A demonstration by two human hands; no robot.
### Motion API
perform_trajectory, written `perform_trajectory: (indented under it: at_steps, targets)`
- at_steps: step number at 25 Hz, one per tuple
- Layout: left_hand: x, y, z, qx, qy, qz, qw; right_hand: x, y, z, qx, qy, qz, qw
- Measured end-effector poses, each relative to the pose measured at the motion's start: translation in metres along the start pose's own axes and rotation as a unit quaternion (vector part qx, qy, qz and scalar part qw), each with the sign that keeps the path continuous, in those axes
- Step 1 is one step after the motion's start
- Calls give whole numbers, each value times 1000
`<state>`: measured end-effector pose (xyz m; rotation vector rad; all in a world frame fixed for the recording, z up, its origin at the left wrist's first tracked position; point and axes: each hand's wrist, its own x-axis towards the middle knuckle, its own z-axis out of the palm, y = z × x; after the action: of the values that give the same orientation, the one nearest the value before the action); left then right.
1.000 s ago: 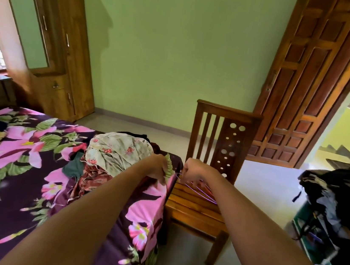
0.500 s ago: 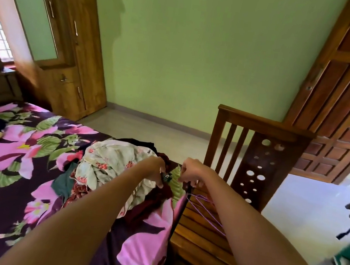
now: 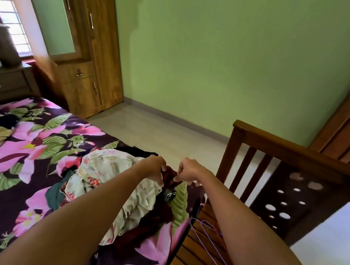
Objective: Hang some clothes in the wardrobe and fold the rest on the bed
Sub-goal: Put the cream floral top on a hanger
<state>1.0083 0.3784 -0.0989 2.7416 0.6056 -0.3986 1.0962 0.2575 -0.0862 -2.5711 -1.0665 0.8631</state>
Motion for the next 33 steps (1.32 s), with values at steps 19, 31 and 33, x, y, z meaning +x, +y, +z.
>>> perform_trajectory:
  at_steps: [19,31,33]
  targets:
    - [72,-195,70,-93,-70,-123,986,190,-60,104,-30,-98,-36,994]
    - [111,-295,147,-171,8,-207,963,270,-93,212,-2,-14,57,998]
    - [119,-297,153,-199,32,-247,948,278,-94,219,23,24,85,996]
